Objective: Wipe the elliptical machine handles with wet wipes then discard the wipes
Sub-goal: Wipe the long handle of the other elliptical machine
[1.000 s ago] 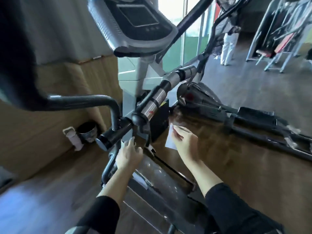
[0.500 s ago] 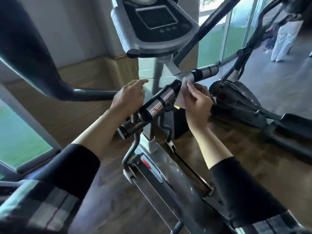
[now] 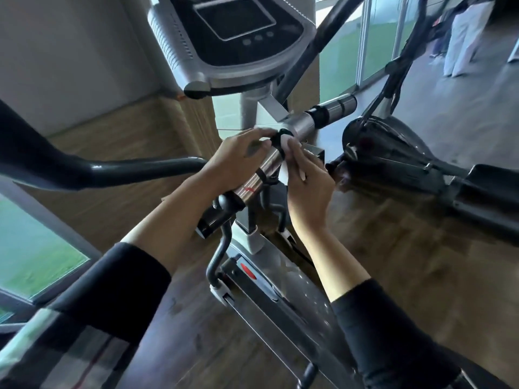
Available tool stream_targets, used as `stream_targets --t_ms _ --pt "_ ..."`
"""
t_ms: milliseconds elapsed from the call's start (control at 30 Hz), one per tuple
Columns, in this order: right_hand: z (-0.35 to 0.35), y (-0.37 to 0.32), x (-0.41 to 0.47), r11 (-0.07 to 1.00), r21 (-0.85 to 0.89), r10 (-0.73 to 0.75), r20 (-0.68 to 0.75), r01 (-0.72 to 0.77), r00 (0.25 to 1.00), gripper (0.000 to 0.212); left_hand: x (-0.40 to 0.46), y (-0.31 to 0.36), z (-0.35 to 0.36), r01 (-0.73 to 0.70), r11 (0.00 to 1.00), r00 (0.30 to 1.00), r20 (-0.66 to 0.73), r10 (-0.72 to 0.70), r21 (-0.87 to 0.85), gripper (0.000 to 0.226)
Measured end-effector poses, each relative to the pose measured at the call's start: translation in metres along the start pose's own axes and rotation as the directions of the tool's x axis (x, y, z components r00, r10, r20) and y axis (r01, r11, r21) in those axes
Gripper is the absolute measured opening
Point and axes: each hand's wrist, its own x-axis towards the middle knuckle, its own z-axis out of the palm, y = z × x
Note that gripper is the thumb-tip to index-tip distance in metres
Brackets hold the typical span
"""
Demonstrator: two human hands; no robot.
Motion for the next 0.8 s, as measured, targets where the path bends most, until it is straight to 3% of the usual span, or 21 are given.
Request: stream_targets --t_ms 133,367,800 --pt "0.001 -0.008 0.004 0.994 0.085 0.075 -0.033 -0.072 0.997 0.020 0.000 0.000 0.003 0.001 0.999 1.000 -0.005 -0.001 -0.032 0.032" --pt "0.006 -0.003 -0.004 0.983 0.084 0.166 -0.016 -0.164 0.986 0.020 -0.001 -0.002 0.004 0.017 0.999 1.000 -0.006 -0.017 -0.044 0.032" --pt "0.010 -0.007 0.006 0.998 -0.057 0.042 0.029 -0.040 0.999 0.017 -0.004 -0.004 0.004 0.029 0.997 1.000 0.003 -0.028 -0.068 0.032"
